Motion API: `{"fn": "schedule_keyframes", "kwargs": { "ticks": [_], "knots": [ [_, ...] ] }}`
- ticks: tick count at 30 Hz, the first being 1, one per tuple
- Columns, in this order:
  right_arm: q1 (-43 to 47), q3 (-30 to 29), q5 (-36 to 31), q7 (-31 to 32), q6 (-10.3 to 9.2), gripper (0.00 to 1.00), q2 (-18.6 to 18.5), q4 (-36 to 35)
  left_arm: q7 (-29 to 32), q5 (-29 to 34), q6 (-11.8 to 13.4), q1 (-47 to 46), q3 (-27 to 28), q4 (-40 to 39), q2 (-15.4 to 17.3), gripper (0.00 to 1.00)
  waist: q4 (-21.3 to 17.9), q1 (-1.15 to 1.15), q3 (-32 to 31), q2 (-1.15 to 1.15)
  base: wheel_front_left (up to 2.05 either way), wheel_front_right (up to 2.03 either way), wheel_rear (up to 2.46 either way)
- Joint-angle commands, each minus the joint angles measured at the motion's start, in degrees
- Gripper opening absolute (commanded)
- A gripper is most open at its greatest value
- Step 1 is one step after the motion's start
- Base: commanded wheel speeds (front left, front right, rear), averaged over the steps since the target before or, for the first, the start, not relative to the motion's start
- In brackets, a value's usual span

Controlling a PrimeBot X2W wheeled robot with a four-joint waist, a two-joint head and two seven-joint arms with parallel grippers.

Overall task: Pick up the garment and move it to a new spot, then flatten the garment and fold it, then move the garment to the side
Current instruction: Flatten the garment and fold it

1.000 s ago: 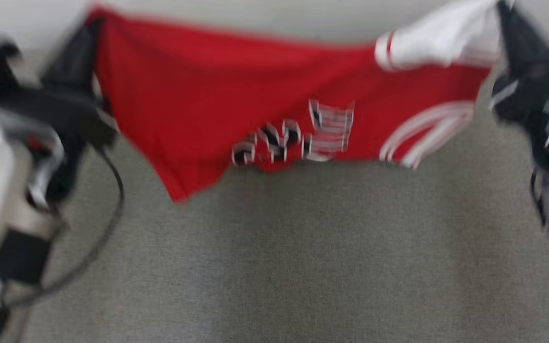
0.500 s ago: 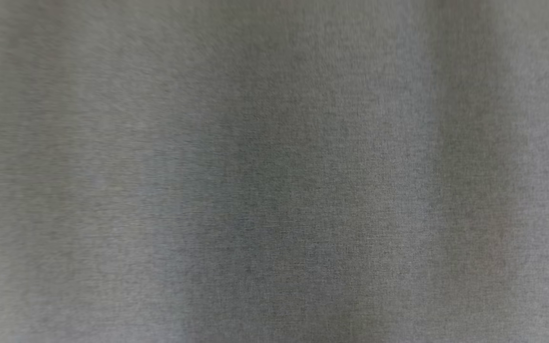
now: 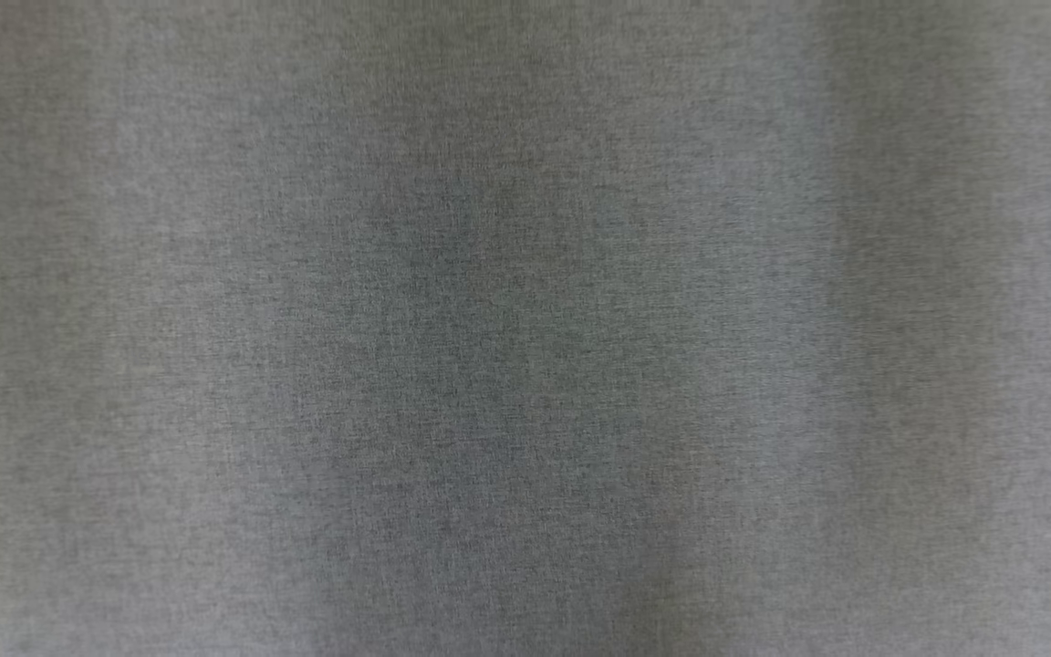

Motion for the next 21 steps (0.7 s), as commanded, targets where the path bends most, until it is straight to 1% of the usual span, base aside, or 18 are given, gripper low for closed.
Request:
{"fn": "schedule_keyframes", "kwargs": {
  "ticks": [1,4,5,7,8,9,13,15,17,19,21],
  "knots": [
    [2.8,1.6,1.9,-0.9,0.09,0.00,-0.8,-0.7,-1.3,-1.5,0.1,3.0,-1.3,-1.1,0.5,0.00,0.2,-0.01,-1.3,-0.02,0.00,0.00,0.00],
    [8.4,5.0,6.6,-2.4,0.09,0.00,-2.7,-3.7,-3.5,-4.8,0.1,8.4,-3.5,-4.1,2.1,0.00,0.2,-0.01,-3.3,-0.02,0.00,0.00,0.00],
    [13.6,7.6,10.2,-3.0,0.09,0.00,-4.4,-7.1,-5.3,-7.4,0.1,13.2,-4.6,-6.6,3.1,0.00,0.0,-0.01,-5.1,-0.02,0.00,0.00,0.00],
    [19.9,9.7,14.1,-3.5,0.09,0.00,-6.5,-11.0,-6.5,-9.3,0.1,18.6,-6.3,-9.3,4.0,0.00,-0.1,-0.01,-7.1,-0.02,0.00,0.00,0.00],
    [23.1,10.5,15.9,-3.8,0.09,0.00,-7.6,-13.1,-7.3,-10.4,0.1,21.2,-6.7,-11.0,4.6,0.00,-0.2,-0.01,-8.2,-0.02,0.00,0.00,0.00],
    [23.1,10.5,15.9,-3.8,0.09,0.00,-7.6,-13.1,-7.3,-10.4,0.1,21.2,-6.7,-11.0,4.6,0.00,-0.2,-0.01,-8.2,-0.02,0.00,0.00,0.00],
    [37.8,12.9,22.0,-4.5,0.09,0.00,-11.8,-22.1,-9.3,-14.5,0.1,34.3,-8.5,-17.7,7.4,0.00,-0.6,-0.01,-12.7,-0.02,0.00,0.00,0.00],
    [45.8,13.0,24.3,-4.7,0.09,0.00,-13.8,-26.4,-10.5,-17.1,0.1,41.1,-8.2,-20.7,8.1,0.00,-0.6,-0.01,-14.8,-0.02,0.00,0.00,0.00],
    [53.7,12.7,26.2,-4.4,0.09,0.00,-15.3,-30.4,-11.4,-18.2,0.4,47.9,-7.8,-23.6,8.9,0.00,-0.6,-0.01,-16.6,-0.02,0.00,0.00,0.00],
    [61.6,11.3,27.3,-4.7,0.09,0.00,-16.4,-34.1,-12.0,-19.2,1.1,54.9,-7.1,-26.5,8.7,0.00,-0.3,-0.01,-18.1,-0.02,0.00,0.00,0.00],
    [69.2,9.2,28.1,-5.0,0.09,0.00,-16.7,-37.1,-12.4,-19.8,1.8,61.0,-6.4,-29.3,8.0,0.00,0.1,-0.01,-19.4,-0.02,0.00,0.00,0.00]
  ]
}}
